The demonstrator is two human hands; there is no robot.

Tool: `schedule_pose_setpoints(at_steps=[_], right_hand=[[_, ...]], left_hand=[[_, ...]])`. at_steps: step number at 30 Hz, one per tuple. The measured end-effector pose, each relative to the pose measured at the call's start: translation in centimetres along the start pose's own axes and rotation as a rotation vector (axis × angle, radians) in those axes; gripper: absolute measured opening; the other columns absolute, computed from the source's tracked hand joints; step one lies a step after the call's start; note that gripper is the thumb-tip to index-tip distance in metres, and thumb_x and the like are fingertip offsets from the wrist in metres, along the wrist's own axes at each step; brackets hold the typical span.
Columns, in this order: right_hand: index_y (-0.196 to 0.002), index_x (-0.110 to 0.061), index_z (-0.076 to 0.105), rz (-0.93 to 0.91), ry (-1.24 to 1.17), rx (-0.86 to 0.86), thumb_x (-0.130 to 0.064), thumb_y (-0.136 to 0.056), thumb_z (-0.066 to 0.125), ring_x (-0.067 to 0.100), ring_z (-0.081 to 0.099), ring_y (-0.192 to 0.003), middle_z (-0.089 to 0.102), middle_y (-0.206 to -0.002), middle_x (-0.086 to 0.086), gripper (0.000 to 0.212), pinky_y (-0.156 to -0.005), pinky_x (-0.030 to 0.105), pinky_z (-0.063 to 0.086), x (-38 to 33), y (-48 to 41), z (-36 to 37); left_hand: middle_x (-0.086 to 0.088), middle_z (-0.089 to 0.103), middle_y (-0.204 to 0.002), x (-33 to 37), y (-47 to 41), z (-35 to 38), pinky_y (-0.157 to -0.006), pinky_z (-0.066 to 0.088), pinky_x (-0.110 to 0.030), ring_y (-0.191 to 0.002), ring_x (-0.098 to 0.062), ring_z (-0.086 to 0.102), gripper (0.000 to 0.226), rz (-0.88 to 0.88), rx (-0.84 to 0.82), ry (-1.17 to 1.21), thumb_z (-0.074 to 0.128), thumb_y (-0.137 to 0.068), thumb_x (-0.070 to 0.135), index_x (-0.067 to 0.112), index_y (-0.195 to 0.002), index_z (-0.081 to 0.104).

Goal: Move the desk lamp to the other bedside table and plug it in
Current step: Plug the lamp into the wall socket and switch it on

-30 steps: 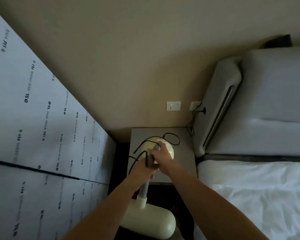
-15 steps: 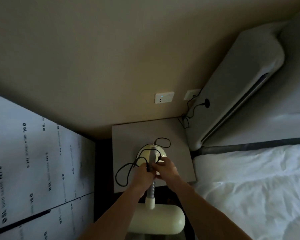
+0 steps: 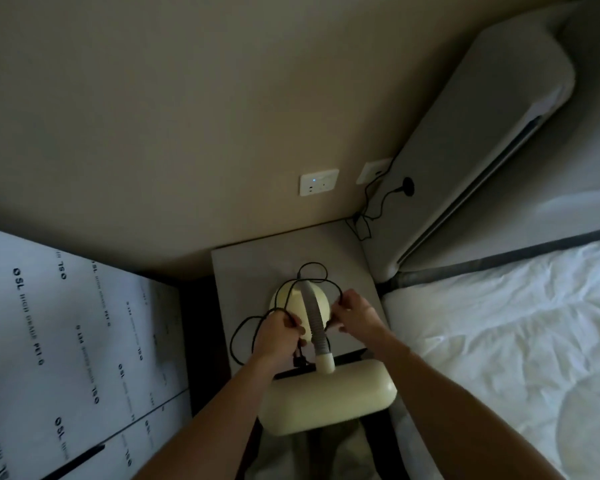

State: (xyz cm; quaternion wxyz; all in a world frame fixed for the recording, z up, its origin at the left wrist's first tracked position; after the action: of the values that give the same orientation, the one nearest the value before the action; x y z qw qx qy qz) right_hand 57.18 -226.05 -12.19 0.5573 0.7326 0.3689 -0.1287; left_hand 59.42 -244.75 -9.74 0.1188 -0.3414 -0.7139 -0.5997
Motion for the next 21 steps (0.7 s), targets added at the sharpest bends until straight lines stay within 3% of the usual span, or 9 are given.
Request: schedule_pose_setpoints(at_steps=[2,3,6,10,16,21], right_hand=[[-0.092,-0.009,0.054,-0.039,0.076,0.050,-0.009,-0.095,0.055,0.020,0.071,-0.067,0.070,-0.090,0.016,0.003,-0.048,0.015,0.049,0.7,0.7,-2.1],[-0.087,-0.015,0.053,-0.075,0.131,0.089,-0.007,-0.094,0.055,0.020,0.069,-0.066,0.069,-0.086,0.014,0.011,-0.049,0.017,0.051,1.1,0.9,-3.4],[-0.077,-0.031,0.050,-0.156,0.348,0.187,-0.013,-0.093,0.054,0.024,0.068,-0.067,0.068,-0.076,0.008,0.024,-0.064,0.040,0.060,3.2,1.1,-6.9],[-0.085,-0.012,0.058,-0.153,0.470,0.280,-0.015,-0.096,0.050,0.031,0.066,-0.068,0.068,-0.075,0.013,0.013,-0.063,0.044,0.058,5.5,3.1,-9.6],[-0.085,-0.005,0.068,-0.058,0.597,0.136,-0.009,-0.089,0.050,0.031,0.068,-0.084,0.072,-0.087,0.014,0.019,-0.072,0.033,0.053,10.2,7.5,-9.6],[-0.072,-0.016,0.059,0.000,0.426,0.077,-0.002,-0.084,0.053,0.026,0.069,-0.075,0.070,-0.078,0.011,0.019,-0.072,0.036,0.060,12.8,11.1,-8.0]], left_hand=[[-0.006,0.071,-0.088,-0.3,0.8,-0.9,-0.061,0.054,-0.033,-0.066,-0.018,0.069,0.011,0.035,0.004,-0.064,0.058,-0.093,0.005,0.014,-0.087,0.059],[-0.001,0.071,-0.086,-0.4,1.1,-1.4,-0.066,0.055,-0.035,-0.070,-0.016,0.068,0.011,0.078,0.018,-0.123,0.057,-0.094,0.009,0.018,-0.089,0.060],[0.006,0.070,-0.090,-0.6,1.9,-3.2,-0.079,0.055,-0.034,-0.085,-0.014,0.067,0.017,0.217,0.109,-0.287,0.056,-0.094,0.012,0.026,-0.088,0.065],[0.001,0.067,-0.093,-2.2,3.5,-5.3,-0.078,0.042,-0.023,-0.090,-0.013,0.060,0.029,0.218,0.166,-0.416,0.049,-0.094,-0.002,0.017,-0.083,0.068],[-0.009,0.074,-0.097,-4.9,7.1,-8.4,-0.076,0.051,-0.028,-0.089,-0.022,0.065,0.022,0.069,0.286,-0.441,0.055,-0.090,0.000,0.010,-0.085,0.074],[-0.007,0.072,-0.087,-5.3,11.4,-8.1,-0.075,0.056,-0.033,-0.082,-0.023,0.065,0.030,0.091,0.386,-0.480,0.051,-0.087,-0.004,0.015,-0.077,0.072]])
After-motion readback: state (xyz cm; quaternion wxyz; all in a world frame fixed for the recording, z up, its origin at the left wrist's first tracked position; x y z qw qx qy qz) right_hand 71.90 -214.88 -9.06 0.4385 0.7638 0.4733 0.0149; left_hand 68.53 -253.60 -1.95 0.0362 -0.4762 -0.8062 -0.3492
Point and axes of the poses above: each hand's wrist, its own y-axis away from the middle knuckle, its own z-axis out of the palm, x = y × z, the point moved 5 cm from there along -y, towards the middle knuckle
